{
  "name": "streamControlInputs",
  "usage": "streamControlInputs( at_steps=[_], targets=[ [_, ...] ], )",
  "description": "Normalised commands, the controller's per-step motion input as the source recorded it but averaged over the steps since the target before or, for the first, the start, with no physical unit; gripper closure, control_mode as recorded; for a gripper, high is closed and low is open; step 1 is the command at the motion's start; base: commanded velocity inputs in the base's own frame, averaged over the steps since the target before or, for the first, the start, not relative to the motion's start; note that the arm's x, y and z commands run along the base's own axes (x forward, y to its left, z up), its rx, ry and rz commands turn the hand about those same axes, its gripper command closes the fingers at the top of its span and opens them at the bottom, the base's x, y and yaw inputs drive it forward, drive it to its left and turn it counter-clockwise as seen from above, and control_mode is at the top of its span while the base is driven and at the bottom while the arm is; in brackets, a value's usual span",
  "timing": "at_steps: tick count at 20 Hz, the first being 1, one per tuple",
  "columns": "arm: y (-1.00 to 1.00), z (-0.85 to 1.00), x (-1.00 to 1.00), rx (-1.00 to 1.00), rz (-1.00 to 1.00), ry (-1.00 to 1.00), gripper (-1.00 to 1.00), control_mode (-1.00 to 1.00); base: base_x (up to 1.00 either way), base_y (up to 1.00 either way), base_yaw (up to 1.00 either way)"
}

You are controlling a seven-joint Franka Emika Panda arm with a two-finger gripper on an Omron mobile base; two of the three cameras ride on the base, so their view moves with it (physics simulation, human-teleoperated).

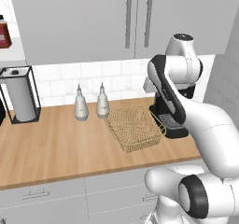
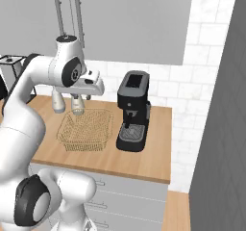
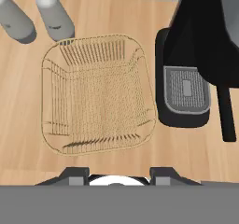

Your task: Open the cabinet, pick up the bread from the cabinet and place it in the basket. Then move the basket to the dining counter.

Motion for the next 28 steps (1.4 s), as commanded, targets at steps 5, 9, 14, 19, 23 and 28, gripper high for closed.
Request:
streamControlInputs(
  at_steps=[5, 9, 14, 19, 23, 28],
  targets=[
    [0.54, 0.01, 0.00, -0.07, 0.00, -0.02, -1.00, -1.00, 0.00, 0.00, 0.00],
    [0.73, 0.38, 0.01, -0.07, 0.00, -0.09, -1.00, -1.00, 0.00, 0.00, 0.00],
    [0.61, 0.73, 0.19, 0.00, -0.06, -0.18, -1.00, -1.00, 0.00, 0.00, 0.00],
    [0.54, 0.90, 0.28, 0.02, -0.04, -0.25, -1.00, -1.00, 0.00, 0.00, 0.00],
    [0.05, 1.00, 0.26, 0.07, 0.00, -0.22, -1.00, -1.00, 0.00, 0.00, 0.00],
    [-0.01, 1.00, 0.22, 0.15, -0.01, -0.17, -1.00, -1.00, 0.00, 0.00, 0.00]
  ],
)
